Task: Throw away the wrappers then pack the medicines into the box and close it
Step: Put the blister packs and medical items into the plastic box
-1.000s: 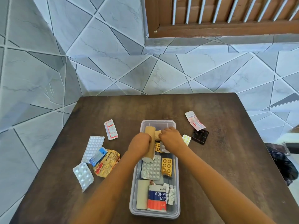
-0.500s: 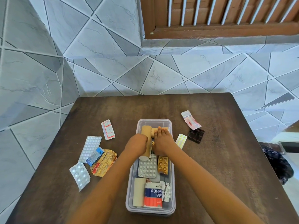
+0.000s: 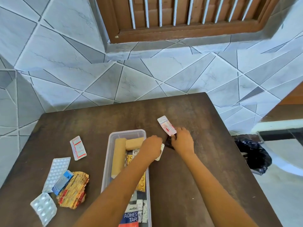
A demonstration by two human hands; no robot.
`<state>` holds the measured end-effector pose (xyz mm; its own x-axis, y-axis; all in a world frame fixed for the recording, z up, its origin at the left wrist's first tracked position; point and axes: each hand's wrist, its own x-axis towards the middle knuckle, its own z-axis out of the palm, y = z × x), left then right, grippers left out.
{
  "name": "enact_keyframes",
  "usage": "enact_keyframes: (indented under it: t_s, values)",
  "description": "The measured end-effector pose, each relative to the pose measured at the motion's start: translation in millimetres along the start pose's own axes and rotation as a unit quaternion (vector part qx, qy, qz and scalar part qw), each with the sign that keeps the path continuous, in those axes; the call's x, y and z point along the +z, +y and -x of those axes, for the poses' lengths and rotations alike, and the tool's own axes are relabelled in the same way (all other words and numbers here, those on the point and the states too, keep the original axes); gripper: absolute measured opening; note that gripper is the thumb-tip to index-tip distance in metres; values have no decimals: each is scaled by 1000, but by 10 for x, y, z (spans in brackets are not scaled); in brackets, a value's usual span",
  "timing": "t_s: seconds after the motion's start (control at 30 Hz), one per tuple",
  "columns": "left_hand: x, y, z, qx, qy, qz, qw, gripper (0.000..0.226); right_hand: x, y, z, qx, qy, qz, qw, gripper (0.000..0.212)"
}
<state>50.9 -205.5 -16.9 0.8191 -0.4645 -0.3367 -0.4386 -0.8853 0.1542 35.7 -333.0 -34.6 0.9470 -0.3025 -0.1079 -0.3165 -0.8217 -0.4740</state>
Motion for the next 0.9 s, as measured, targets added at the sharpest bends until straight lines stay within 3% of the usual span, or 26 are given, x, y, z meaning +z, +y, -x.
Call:
enact_keyframes:
  t_s: [0.1, 0.2, 0.27, 0.4, 0.5, 0.57, 0.67, 0.77, 0.83, 0.9]
  values:
    - [82, 85, -175, -23, -52, -54, 997, 40, 67, 14, -268, 35, 12, 26, 999, 39]
    - [145, 96, -268, -40, -72, -49, 995, 69, 175, 1, -455, 59, -23, 29, 998, 50]
    - [152, 77, -306, -42, -79, -35, 995, 73, 235, -5, -513, 72, -40, 22, 996, 49]
    - [124, 63, -331, -31, -82, -5, 996, 58, 229, 5, -503, 78, -9, -52, 996, 22]
    - [24, 73, -228, -29, 0, 55, 998, 20, 49, 7, -367, 80, 37, -151, 985, 15]
    - [-96, 21, -100, -30, 62, 130, 989, 9, -108, 0, -243, 84, 66, -207, 973, 15]
    - [-301, -216, 277, -48, 132, 212, 967, 16, -303, -111, 97, 64, 47, -260, 962, 6]
    - [-394, -562, 685, -91, 158, 232, 955, 34, -258, -357, 472, 57, -53, -307, 948, 19]
    - [-387, -775, 939, -124, 137, 216, 959, 42, -144, -613, 705, 43, -96, -302, 947, 30]
    - [-334, -913, 1134, -145, 91, 183, 968, 35, 12, -823, 850, -4, -86, -224, 971, 40]
